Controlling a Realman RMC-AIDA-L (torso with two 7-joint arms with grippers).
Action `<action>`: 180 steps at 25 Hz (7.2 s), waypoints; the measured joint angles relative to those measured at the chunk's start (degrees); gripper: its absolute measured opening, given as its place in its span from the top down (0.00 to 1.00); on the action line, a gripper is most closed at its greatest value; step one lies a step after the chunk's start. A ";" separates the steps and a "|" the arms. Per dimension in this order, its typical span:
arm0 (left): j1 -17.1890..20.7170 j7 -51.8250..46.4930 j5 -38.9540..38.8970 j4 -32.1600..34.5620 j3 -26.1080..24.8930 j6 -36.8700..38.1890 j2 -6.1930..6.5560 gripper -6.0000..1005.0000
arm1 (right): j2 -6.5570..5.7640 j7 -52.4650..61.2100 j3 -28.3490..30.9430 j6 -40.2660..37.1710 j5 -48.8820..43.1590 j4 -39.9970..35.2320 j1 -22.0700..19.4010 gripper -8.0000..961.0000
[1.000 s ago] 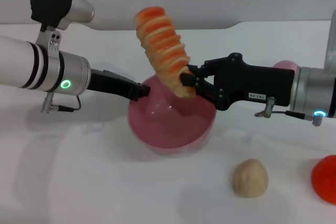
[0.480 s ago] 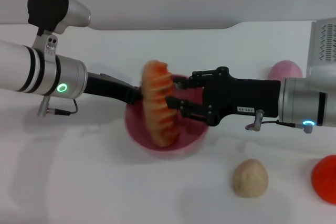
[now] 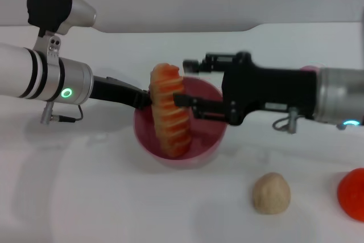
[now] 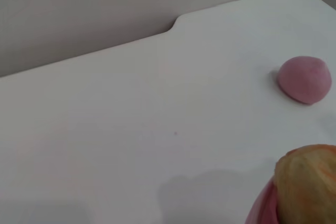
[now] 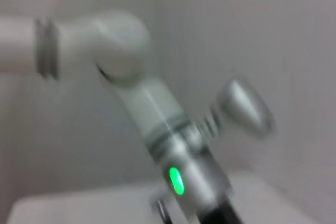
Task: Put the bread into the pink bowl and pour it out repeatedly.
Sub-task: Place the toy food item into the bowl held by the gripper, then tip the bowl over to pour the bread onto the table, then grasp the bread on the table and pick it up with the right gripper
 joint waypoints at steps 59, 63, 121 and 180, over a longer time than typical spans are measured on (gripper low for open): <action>-6.07 14.93 -13.65 2.59 50.60 -61.90 -1.30 0.95 | -0.09 -60.78 8.14 -27.66 77.76 38.46 -8.98 0.37; -6.64 15.50 -13.64 2.09 51.03 -63.59 -1.37 0.95 | -0.09 -60.67 7.49 -27.68 77.72 38.46 -8.71 0.36; -7.00 4.84 0.17 -0.87 61.58 -94.23 -0.94 0.95 | -0.27 -59.29 7.23 -27.95 77.54 40.58 -5.45 0.36; -18.44 -1.24 13.57 -3.35 -18.59 16.86 7.14 0.95 | -8.02 4.29 9.47 22.33 17.30 25.51 7.68 0.36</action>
